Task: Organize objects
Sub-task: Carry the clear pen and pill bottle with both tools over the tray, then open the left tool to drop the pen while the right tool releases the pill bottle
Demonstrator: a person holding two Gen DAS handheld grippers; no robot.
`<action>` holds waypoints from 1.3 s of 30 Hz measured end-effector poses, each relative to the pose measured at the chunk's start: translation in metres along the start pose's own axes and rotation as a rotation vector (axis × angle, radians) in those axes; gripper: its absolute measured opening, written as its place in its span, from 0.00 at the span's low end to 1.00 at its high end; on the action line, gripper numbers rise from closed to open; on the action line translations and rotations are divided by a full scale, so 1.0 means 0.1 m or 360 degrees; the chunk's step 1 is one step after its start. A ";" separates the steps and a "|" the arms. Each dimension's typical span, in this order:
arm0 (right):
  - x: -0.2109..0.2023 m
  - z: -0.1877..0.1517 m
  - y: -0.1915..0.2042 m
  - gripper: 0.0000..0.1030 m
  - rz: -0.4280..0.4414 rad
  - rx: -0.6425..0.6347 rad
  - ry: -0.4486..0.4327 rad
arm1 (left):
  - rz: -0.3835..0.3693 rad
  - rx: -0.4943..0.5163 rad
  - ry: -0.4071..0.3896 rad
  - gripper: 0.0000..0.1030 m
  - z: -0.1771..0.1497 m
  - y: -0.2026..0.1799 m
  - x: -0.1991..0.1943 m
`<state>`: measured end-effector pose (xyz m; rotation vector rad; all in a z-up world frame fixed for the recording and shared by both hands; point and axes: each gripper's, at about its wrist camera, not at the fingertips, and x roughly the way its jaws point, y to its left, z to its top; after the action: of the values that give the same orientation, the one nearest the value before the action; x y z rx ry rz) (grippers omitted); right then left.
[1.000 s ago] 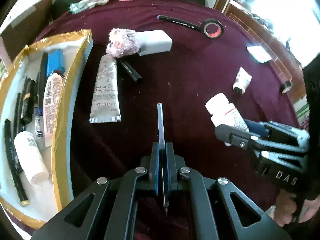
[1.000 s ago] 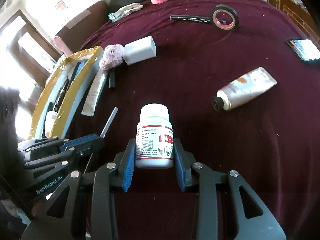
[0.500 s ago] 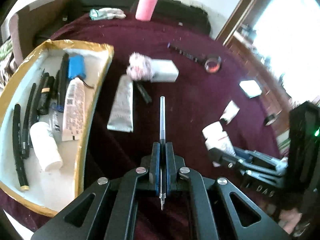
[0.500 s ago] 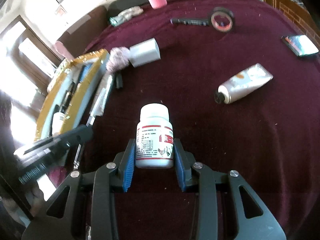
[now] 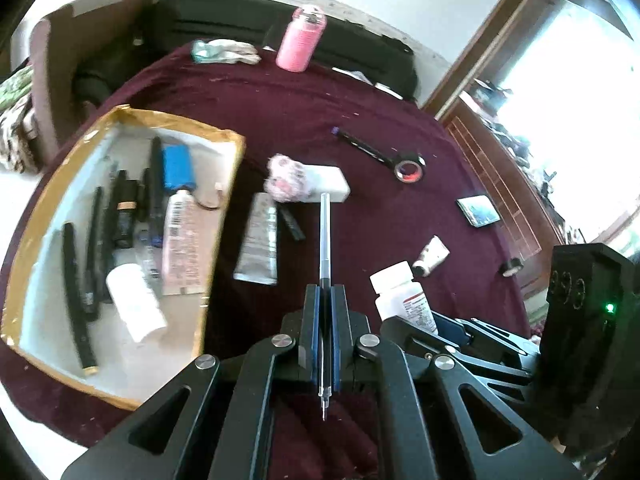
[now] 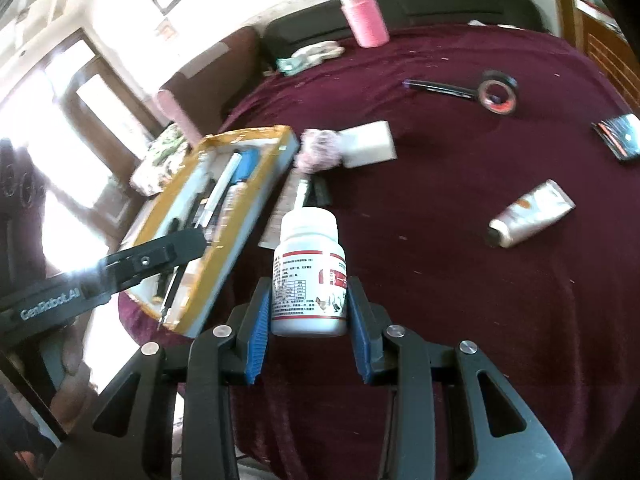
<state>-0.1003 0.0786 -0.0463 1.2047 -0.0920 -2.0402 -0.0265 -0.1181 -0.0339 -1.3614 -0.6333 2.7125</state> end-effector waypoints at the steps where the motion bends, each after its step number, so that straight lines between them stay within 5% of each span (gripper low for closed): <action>1: 0.03 0.02 0.05 0.32 0.0013 -0.0017 0.0006 | 0.0040 -0.0002 0.0003 0.03 0.00 0.03 -0.03; 8: 0.31 0.14 0.32 0.32 0.0096 -0.0140 0.0077 | 0.0191 -0.0124 -0.0051 0.03 0.04 0.52 -0.28; 22: 1.02 0.43 0.82 0.33 0.0217 -0.0292 0.0195 | 0.0400 -0.0380 -0.0016 0.03 0.12 1.49 -0.12; 39: 1.67 0.60 1.11 0.33 0.0111 -0.0392 0.0301 | 0.0471 -0.0465 0.0067 0.03 0.32 1.92 0.24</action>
<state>-0.1300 -0.1237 -0.0884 1.2129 0.2005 -1.8074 -0.0381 -0.2998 -0.1075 -1.6960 -0.9239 2.8934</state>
